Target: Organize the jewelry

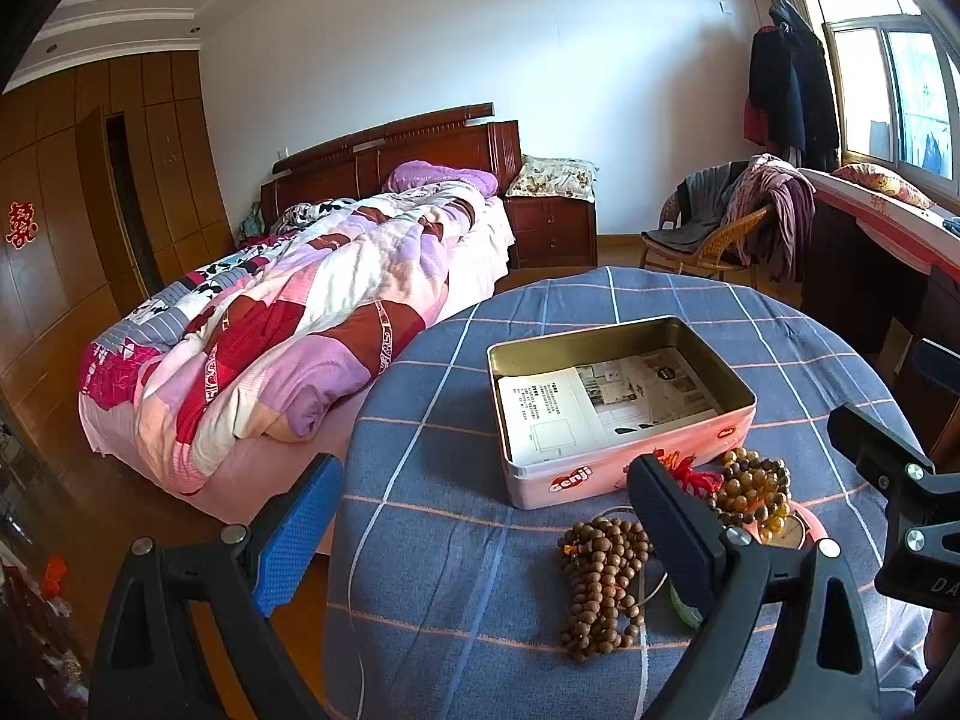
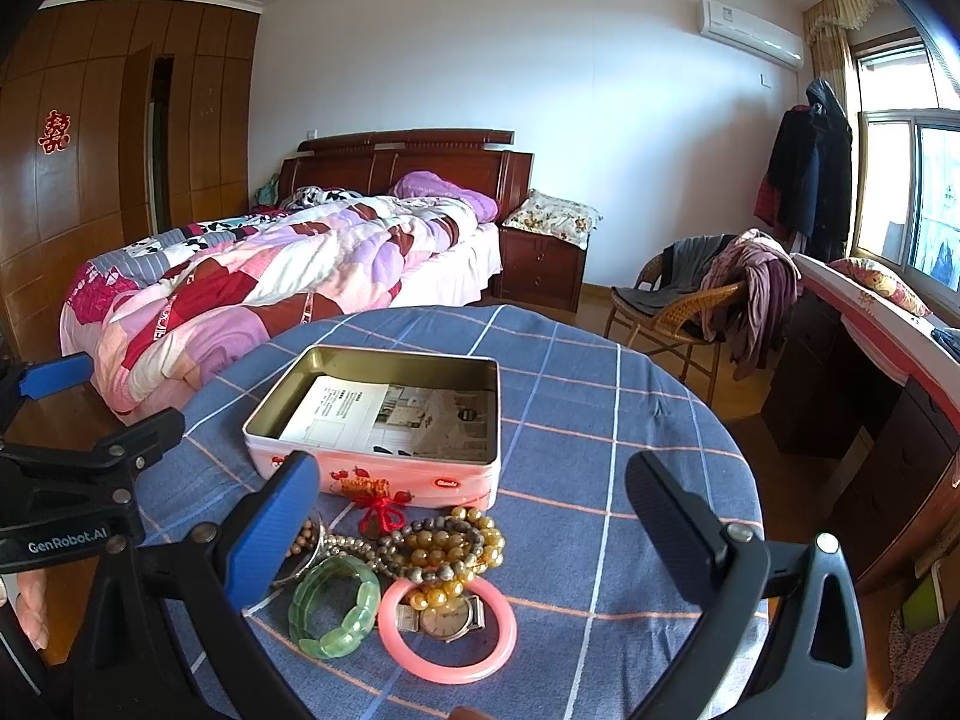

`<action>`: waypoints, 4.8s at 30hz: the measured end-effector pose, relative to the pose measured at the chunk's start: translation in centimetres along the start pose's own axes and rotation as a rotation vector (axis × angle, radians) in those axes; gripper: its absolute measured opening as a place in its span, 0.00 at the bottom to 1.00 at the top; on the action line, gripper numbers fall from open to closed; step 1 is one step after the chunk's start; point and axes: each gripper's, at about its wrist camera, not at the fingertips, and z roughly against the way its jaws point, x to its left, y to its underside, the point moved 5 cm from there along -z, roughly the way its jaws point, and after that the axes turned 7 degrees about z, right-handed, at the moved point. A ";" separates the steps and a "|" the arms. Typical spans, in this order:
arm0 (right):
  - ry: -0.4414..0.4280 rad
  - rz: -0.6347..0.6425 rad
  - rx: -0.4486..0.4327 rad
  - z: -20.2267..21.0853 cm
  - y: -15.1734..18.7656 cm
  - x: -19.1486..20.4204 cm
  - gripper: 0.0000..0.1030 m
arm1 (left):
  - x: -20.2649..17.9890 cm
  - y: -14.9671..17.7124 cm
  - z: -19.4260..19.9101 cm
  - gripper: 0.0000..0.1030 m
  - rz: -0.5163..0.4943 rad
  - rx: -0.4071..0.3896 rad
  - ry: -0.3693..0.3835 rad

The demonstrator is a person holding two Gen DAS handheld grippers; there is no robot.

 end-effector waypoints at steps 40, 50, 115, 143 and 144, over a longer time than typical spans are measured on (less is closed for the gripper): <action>0.058 -0.022 0.163 -4.2 7.0 -4.2 1.00 | -2.5 4.2 -3.7 0.80 -0.062 0.150 0.108; 0.054 0.022 0.150 -3.7 6.6 -3.1 1.00 | -4.3 7.1 -5.5 0.28 -0.076 0.276 0.215; -0.353 0.110 0.218 -6.0 0.5 1.8 0.10 | -0.1 0.1 -4.1 0.14 0.002 0.084 0.246; -0.357 0.173 0.194 -5.4 -1.1 2.1 0.07 | -1.3 0.0 -4.4 0.14 -0.030 0.100 0.283; -0.353 0.167 0.181 -5.3 -1.7 1.8 0.07 | -1.4 -0.3 -4.4 0.14 -0.035 0.098 0.288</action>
